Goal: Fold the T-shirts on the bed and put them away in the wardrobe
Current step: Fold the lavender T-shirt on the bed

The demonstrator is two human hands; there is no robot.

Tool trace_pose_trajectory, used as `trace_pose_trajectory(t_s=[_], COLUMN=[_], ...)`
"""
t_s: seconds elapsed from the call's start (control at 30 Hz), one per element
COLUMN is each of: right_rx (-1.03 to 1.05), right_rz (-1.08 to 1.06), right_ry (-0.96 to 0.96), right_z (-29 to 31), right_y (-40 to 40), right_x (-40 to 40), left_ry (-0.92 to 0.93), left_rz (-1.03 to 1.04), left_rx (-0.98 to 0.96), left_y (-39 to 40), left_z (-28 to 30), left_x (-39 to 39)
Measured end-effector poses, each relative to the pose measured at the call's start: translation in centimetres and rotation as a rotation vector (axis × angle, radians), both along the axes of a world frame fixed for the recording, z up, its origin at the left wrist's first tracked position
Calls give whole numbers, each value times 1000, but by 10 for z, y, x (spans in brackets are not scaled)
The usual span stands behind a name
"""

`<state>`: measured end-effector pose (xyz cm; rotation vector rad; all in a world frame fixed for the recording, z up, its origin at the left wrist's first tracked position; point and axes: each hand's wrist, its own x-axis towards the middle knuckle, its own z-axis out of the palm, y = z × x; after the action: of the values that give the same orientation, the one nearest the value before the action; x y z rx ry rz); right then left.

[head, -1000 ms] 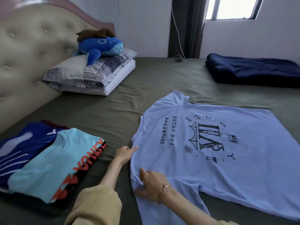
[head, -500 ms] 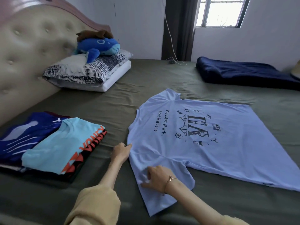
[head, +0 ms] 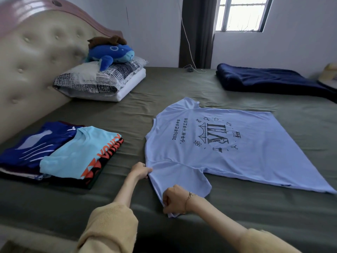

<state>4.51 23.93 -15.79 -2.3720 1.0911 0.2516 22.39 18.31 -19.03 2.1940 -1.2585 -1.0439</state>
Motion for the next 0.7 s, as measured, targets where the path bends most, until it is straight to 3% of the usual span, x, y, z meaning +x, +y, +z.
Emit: trace_pose_trajectory(t_s=[0.13,0.27,0.47,0.57,0.7], right_rx=[-5,-91,-132,-230,-189], right_rz=[-23,64,118,121,93], right_ry=[-74,139,24,86,18], right_z=[0,0,-2,-3,-6], right_y=[1,-3,5,2,-4], right_x=[-8,-22,-18,-23,-28], left_ry=[79,106,140,120,72], left_rz=[-110,-157,-111,-159,-214], left_rx=[85,115,38,77,131], left_y=[12,25,33,34,33], left_z=[13,15,7,11,15], left_x=[-5,-3,-3,-5,-5])
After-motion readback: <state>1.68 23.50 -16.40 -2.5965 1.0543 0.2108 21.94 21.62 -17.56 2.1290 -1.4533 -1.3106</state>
